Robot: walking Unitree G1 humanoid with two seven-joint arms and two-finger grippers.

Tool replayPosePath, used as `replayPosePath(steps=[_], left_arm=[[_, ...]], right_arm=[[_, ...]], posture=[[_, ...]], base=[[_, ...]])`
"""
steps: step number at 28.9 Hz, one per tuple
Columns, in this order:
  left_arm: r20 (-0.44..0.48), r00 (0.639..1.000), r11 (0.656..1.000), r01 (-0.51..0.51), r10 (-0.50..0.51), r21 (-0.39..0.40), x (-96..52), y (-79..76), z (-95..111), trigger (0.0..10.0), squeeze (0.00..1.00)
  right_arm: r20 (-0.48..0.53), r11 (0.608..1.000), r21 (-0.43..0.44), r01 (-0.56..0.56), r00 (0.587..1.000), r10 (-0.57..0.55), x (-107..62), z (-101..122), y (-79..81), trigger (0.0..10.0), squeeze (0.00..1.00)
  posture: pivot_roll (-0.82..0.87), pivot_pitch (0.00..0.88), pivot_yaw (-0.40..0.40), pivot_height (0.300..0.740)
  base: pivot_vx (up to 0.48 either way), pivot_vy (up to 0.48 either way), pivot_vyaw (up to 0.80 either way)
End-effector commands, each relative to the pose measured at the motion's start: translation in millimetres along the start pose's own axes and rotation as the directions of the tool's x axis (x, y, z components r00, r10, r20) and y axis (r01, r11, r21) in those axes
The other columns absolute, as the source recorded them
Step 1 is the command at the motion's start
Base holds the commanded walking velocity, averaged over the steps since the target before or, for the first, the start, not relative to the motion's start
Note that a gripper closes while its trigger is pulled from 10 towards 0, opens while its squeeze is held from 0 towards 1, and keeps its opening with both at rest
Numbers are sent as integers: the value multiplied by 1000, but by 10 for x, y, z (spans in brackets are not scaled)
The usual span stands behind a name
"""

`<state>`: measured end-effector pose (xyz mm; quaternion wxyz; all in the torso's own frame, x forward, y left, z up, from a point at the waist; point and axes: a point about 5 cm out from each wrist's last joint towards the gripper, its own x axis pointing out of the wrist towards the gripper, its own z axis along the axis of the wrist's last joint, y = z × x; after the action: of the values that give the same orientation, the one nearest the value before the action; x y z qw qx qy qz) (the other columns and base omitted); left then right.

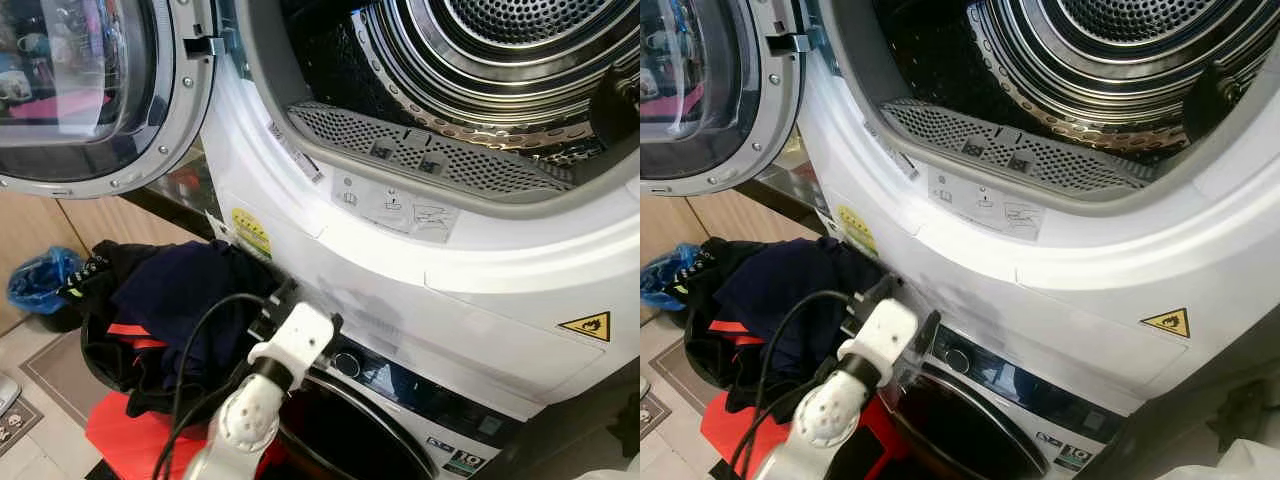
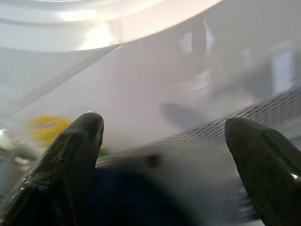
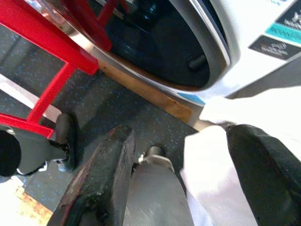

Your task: Clothes washing

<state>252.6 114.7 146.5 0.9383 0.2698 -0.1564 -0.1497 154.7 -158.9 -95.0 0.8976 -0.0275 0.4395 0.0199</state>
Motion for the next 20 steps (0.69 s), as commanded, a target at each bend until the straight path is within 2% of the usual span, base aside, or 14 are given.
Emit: replayPosePath(steps=[1, 2, 4, 7, 10, 13, 14, 17, 20], left_arm=[[64, 997, 995, -52, 47, 87, -138, 144, 80, 10000, 0], [64, 997, 995, -52, 47, 87, -138, 144, 80, 10000, 0], [56, 997, 987, -64, 56, 149, -243, 185, 89, 10000, 0], [-13, 996, 986, -86, 89, 141, -290, 223, 27, 10000, 0], [-69, 981, 978, -170, 179, 125, -280, 352, -74, 10000, 0], [-135, 957, 961, -236, 256, 147, -324, 474, -199, 10000, 0], [-158, 943, 949, -267, 293, 167, -334, 554, -256, 10000, 0], [-255, 857, 891, -403, 448, 210, -354, 880, -441, 10000, 0], [-324, 795, 858, -468, 513, 211, -404, 1024, -551, 10000, 0]], right_arm=[[-15, 1000, -10, 4, 1000, -5, -15, -51, -23, 10000, 0], [-15, 1000, -10, 4, 1000, -5, -15, -51, -23, 10000, 0], [-17, 1000, -14, 8, 1000, -9, -21, -64, -42, 10000, 0], [-21, 1000, -18, 12, 1000, -12, -26, -77, -57, 10000, 0], [-26, 1000, -22, 12, 1000, -13, -29, -89, -66, 10000, 0], [-25, 1000, -23, 14, 1000, -15, -27, -83, -69, 10000, 0], [-24, 1000, -23, 15, 1000, -16, -26, -80, -71, 10000, 0], [-24, 1000, -24, 14, 1000, -15, -24, -74, -65, 10000, 0], [-24, 1000, -26, 11, 1000, -12, -23, -74, -60, 10000, 0]], posture=[[23, 86, -7, 740], [23, 86, -7, 740], [23, 88, -5, 740], [30, 91, -6, 740], [33, 93, -7, 740], [44, 101, -6, 740], [44, 101, -6, 740], [63, 105, -7, 740], [67, 105, -4, 740]], base=[[0, 0, 0], [0, 0, 0], [0, 0, 0], [0, 0, 0], [0, 0, 0], [0, 0, 0], [0, 0, 0], [0, 0, 0], [0, 0, 0]])
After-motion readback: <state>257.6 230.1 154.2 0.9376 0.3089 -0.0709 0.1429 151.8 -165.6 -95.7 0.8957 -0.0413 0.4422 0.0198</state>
